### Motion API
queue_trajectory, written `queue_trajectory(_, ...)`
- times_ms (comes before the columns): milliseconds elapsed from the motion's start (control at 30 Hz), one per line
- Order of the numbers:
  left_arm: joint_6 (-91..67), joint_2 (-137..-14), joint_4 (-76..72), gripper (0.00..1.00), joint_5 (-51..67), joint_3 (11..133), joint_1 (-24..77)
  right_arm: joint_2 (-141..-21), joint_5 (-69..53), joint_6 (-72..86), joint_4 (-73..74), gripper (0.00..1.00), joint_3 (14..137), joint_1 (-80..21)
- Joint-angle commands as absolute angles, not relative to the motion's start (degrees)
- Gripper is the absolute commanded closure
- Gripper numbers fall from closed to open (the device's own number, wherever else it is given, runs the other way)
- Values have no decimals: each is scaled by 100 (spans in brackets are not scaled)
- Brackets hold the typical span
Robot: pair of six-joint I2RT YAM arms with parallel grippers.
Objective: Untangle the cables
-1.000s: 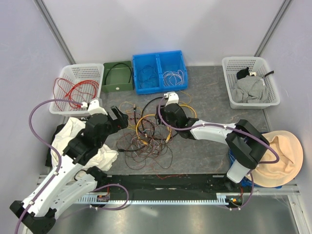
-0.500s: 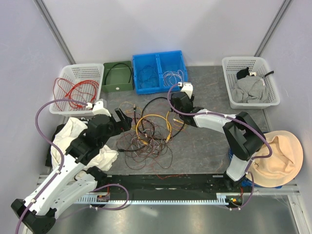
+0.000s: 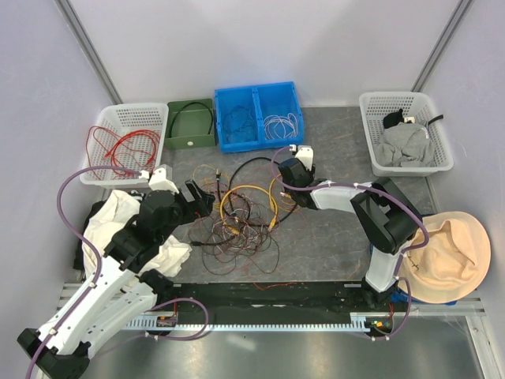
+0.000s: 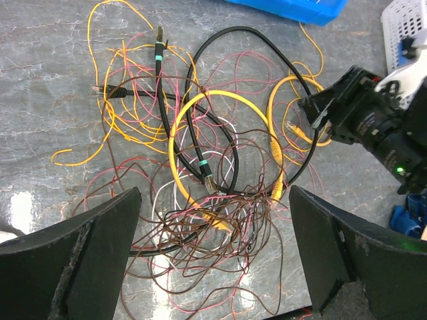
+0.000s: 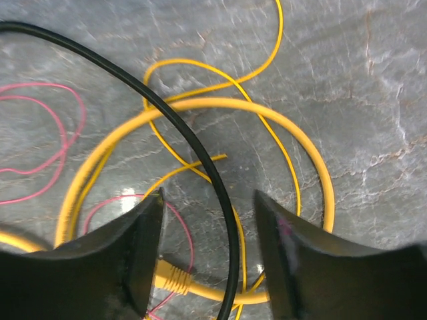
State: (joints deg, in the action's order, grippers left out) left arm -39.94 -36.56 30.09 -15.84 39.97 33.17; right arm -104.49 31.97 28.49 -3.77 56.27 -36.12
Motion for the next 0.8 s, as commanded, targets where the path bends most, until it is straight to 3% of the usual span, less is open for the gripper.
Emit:
queue_trajectory(0,-4087,-3577,2918,1,-1485,3964,3296,-10538,3349,3006,-378,41,5485,-3560)
queue_trajectory(133,-4078,-3568,2936,1,-1477,3955,3296,-10425,3296,3067,-378,60,5388,-3551)
queue_trajectory(167,-4078,-3560,2936,1,-1468,3955,3296,-10319,3287,3093,-430,70,5266,-3559)
queue_trajectory(367,-4087,-3516,2918,1,-1468,3973,3296,-9054,3305,3006,-606,100,4852,-3665)
queue_trajectory(767,-3850,-3560,2620,1,-1643,4262,3296,-6452,2744,2505,-185,100,5552,-4438)
